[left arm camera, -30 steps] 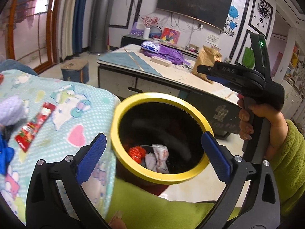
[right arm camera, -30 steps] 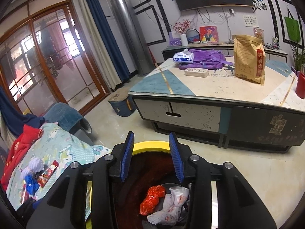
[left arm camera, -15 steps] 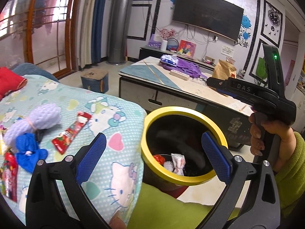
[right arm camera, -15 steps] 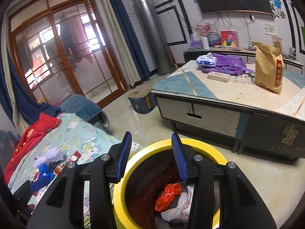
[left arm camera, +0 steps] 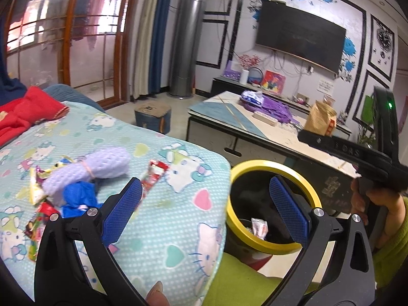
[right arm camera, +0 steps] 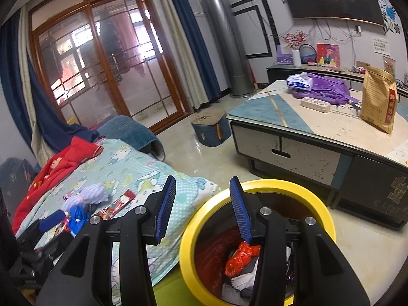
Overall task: Collect trash
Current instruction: 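Move both open tools back over the remaining trash on the bedsheet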
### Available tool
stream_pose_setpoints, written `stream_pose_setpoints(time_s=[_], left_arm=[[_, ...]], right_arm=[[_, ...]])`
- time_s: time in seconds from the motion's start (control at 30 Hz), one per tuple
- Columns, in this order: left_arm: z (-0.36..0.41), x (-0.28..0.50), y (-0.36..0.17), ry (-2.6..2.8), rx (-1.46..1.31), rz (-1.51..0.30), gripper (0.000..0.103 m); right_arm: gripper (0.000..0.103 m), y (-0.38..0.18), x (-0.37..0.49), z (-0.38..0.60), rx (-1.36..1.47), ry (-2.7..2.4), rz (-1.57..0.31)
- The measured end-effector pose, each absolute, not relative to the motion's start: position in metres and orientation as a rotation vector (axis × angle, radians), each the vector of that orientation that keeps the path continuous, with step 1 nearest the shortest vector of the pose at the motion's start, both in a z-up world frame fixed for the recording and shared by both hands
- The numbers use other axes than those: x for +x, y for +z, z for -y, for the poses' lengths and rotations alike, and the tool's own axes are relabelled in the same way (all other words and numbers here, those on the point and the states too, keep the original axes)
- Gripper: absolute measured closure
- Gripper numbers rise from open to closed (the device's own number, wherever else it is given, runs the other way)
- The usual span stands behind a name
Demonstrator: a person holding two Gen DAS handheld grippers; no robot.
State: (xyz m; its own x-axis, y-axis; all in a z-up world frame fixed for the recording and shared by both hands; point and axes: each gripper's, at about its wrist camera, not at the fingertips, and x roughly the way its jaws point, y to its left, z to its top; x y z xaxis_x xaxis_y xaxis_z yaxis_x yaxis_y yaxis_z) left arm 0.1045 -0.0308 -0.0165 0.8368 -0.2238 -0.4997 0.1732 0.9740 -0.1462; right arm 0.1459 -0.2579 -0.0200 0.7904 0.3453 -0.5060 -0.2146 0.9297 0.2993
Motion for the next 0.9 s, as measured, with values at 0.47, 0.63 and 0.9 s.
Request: stream_pose_setpoints(time_s=[0.47, 0.63, 0.9], left_arm=[[-0.010, 0.097, -0.003, -0.114, -0.147, -0.486, 0.011], [-0.023, 0.096, 0.000, -0.080, -0.165, -0.473, 0.011], [-0.049, 0.094, 0.000, -0.024, -0.206, -0.463, 0.011]], right_arm=[[0.061, -0.016, 0.135, 0.222, 0.181, 0.378, -0.599], [0.059, -0.014, 0.132, 0.207, 0.162, 0.408, -0.602], [0.057, -0.012, 0.128, 0.183, 0.133, 0.448, -0.610]])
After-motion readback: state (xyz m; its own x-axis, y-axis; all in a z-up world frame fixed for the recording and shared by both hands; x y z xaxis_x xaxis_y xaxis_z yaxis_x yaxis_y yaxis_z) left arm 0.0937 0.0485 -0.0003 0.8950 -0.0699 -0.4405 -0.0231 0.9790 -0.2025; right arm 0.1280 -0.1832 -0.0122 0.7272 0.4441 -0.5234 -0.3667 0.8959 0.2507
